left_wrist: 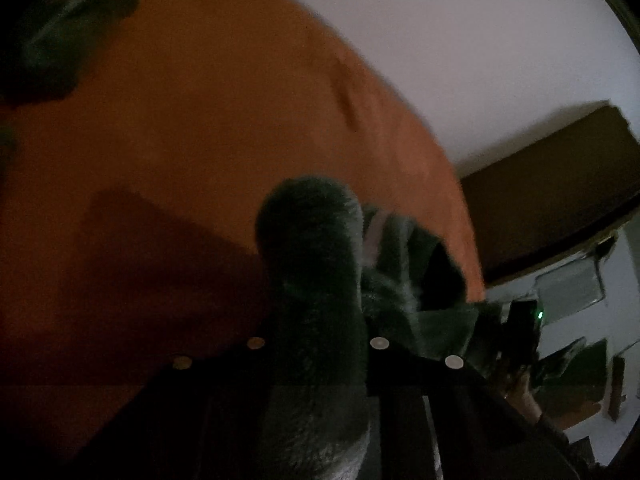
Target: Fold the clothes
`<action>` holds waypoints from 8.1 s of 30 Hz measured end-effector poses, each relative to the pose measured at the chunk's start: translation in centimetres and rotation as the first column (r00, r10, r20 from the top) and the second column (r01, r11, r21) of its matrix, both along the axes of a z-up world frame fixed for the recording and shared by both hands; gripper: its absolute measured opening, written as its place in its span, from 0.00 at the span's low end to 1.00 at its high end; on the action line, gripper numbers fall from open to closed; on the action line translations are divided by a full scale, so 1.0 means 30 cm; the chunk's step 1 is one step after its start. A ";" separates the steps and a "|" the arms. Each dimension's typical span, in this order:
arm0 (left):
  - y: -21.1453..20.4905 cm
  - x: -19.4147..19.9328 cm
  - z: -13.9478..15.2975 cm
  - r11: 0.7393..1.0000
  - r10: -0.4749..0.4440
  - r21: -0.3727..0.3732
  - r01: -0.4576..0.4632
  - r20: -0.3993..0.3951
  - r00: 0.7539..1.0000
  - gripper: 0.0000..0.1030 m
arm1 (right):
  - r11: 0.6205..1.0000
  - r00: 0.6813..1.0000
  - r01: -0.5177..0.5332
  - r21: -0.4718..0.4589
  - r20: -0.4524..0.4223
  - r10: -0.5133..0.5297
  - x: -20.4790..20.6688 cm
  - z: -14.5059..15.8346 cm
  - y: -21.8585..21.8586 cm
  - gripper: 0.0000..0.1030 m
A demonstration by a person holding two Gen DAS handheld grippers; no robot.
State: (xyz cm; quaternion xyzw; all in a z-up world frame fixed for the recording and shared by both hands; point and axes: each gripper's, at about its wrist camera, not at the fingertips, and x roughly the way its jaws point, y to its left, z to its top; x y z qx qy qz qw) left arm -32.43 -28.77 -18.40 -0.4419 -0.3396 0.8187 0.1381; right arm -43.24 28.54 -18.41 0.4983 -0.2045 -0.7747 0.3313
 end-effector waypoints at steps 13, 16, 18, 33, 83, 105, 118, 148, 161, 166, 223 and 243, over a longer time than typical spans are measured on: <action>0.036 0.060 0.522 0.995 0.059 0.092 -0.046 -0.152 0.987 0.17 | 0.997 0.988 0.077 -0.015 -0.136 -0.078 0.087 0.552 0.038 0.12; 0.129 -0.008 0.640 0.992 0.082 0.109 -0.064 -0.169 0.982 0.17 | 0.990 0.977 0.133 -0.035 -0.165 -0.137 0.085 0.698 0.104 0.12; 0.157 -0.040 0.720 0.992 0.082 0.105 -0.064 -0.179 0.980 0.17 | 0.988 0.968 0.151 -0.035 -0.195 -0.155 0.076 0.799 0.140 0.12; 0.464 -0.247 0.972 0.985 0.163 -0.026 -0.173 -0.229 0.960 0.17 | 0.986 0.961 0.164 0.031 -0.233 -0.153 -0.229 1.104 0.409 0.12; 0.396 -0.896 0.264 0.958 -0.024 -0.271 0.094 0.250 0.968 0.45 | 0.898 0.961 0.278 0.341 -0.103 -0.258 -1.318 0.387 0.211 0.53; 0.381 -0.616 0.067 0.919 0.017 -0.385 0.087 0.259 0.966 0.29 | 0.822 0.992 0.124 0.555 -0.062 -0.108 -1.285 0.023 0.113 0.09; 0.056 -0.457 0.167 0.854 0.048 -0.516 0.064 0.202 0.978 0.52 | 0.838 0.976 0.218 0.501 -0.126 -0.179 -1.320 0.110 0.309 0.07; -0.246 -0.269 0.175 0.860 0.149 -0.509 -0.045 0.165 0.975 0.53 | 0.794 0.930 0.350 0.498 -0.080 -0.360 -1.182 0.142 0.537 0.01; 0.010 -0.535 0.089 0.894 -0.006 -0.435 0.113 0.240 0.971 0.53 | 0.875 0.997 0.069 0.479 -0.053 -0.050 -1.392 0.100 -0.168 0.01; -0.139 -0.710 0.147 0.884 0.104 -0.467 0.000 0.196 0.975 0.53 | 0.847 0.989 0.147 0.511 -0.091 -0.117 -1.643 0.137 -0.205 0.01; -0.239 0.259 0.502 0.827 0.111 -0.562 0.024 0.205 0.973 0.58 | 0.858 0.995 0.084 0.506 -0.095 -0.042 -0.658 0.562 -0.349 0.02; -0.193 0.974 1.082 0.741 0.045 -0.672 0.001 0.051 0.998 0.73 | 0.853 0.942 0.255 0.454 -0.316 -0.113 0.087 1.209 -0.472 0.39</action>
